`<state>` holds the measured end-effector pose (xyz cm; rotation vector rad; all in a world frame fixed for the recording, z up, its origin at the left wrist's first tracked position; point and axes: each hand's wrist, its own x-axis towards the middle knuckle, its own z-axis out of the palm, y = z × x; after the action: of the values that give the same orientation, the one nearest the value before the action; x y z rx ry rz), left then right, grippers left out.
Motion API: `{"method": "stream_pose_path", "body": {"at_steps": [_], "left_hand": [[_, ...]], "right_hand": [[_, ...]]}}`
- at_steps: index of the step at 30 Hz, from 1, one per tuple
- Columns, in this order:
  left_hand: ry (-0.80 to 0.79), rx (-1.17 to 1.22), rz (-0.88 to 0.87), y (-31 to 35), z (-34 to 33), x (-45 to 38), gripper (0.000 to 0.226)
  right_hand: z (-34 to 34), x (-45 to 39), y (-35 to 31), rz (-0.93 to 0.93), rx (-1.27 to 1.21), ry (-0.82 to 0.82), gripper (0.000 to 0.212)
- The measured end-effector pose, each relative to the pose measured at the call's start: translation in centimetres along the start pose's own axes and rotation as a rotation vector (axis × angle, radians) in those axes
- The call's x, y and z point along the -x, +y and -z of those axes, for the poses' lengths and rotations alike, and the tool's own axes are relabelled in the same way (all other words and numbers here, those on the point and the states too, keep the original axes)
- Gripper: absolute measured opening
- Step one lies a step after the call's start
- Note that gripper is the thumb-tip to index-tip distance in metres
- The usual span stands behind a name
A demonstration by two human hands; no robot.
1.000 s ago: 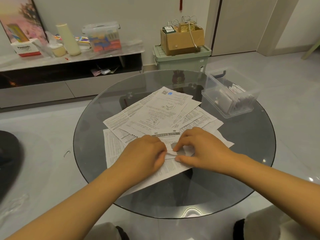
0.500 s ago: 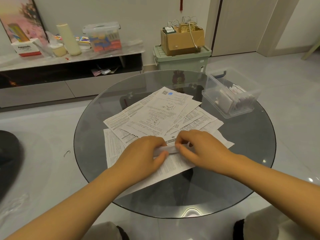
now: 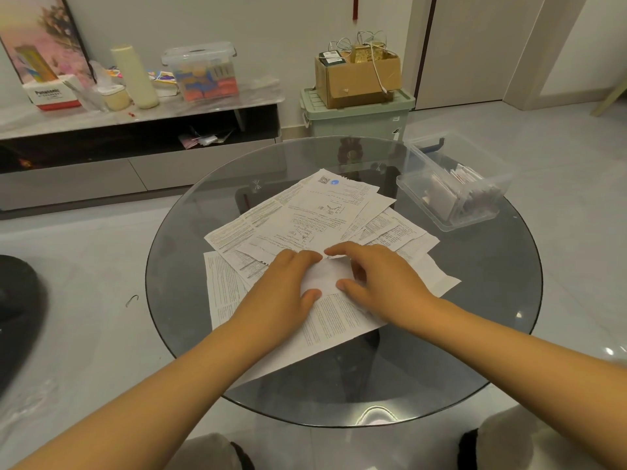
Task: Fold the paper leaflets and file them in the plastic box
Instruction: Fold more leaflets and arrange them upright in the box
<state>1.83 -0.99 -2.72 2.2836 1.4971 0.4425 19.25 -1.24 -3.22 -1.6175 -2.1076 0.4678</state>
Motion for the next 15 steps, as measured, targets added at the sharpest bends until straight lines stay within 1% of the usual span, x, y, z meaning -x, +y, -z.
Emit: {"method": "stream_pose_path", "body": {"at_steps": [3,5,7,8,11,15], "left_hand": [[0.022,-0.025,0.020,-0.27,-0.02,-0.10,0.052],[0.046,-0.051,0.013,-0.40,0.08,-0.19,0.047],[0.055,-0.107,-0.020,-0.43,0.27,-0.29,0.035],[0.040,-0.136,-0.037,-0.42,0.37,-0.31,0.033],[-0.014,-0.186,-0.071,-0.43,0.58,-0.29,0.041],[0.004,-0.265,-0.152,-0.52,0.73,-0.36,0.037]], "right_hand": [[-0.06,-0.10,0.09,-0.004,0.121,-0.023,0.035],[0.02,-0.10,0.15,-0.010,0.164,-0.040,0.032],[0.08,-0.10,0.25,0.022,0.191,-0.052,0.033],[0.12,-0.07,0.28,0.041,0.197,-0.064,0.035],[0.40,0.06,0.27,0.083,0.199,-0.105,0.041],[0.82,0.43,0.10,0.139,0.242,-0.083,0.042]]}}
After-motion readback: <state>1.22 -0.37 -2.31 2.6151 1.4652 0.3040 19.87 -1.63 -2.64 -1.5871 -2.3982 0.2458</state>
